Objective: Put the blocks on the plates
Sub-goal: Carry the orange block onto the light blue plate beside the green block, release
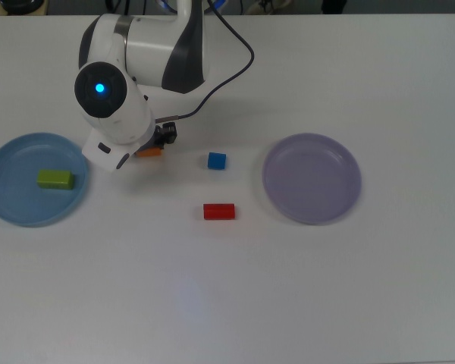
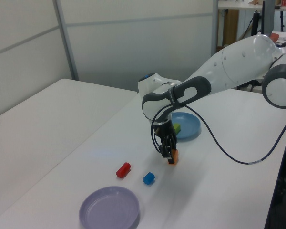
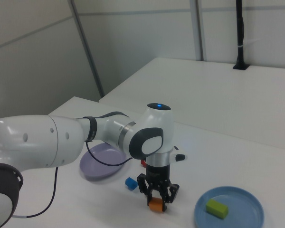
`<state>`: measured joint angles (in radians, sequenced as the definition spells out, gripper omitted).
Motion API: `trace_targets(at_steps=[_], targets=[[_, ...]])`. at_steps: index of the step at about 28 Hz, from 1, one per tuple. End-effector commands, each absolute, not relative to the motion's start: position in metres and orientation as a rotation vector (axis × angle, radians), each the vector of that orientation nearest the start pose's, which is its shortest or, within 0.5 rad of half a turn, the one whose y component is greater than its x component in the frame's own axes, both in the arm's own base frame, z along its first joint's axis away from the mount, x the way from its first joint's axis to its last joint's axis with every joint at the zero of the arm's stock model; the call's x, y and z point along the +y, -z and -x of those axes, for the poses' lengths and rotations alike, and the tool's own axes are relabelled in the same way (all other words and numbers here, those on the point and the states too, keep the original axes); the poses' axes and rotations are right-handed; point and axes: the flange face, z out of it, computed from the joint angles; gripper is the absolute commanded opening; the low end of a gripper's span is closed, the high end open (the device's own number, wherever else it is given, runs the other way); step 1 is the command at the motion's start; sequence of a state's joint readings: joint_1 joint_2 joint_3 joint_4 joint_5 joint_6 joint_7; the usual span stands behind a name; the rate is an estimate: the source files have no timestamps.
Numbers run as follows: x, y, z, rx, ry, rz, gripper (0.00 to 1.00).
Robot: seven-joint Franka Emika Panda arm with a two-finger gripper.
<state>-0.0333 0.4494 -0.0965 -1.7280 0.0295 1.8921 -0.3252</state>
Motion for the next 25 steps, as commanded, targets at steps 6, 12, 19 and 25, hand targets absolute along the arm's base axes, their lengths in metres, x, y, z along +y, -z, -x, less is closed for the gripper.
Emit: trace_targets(at_steps=[6,12,19,25], targets=[[-0.129,-0.368,-0.622,-0.154,-0.304,3.087,0.17],[-0.189,-0.379,-0.629,-0.040,-0.198,3.107,0.18],[-0.212,-0.345,-0.637,-0.002,-0.189,3.123,0.18],[-0.228,-0.328,-0.642,0.061,-0.113,3.142,0.18]])
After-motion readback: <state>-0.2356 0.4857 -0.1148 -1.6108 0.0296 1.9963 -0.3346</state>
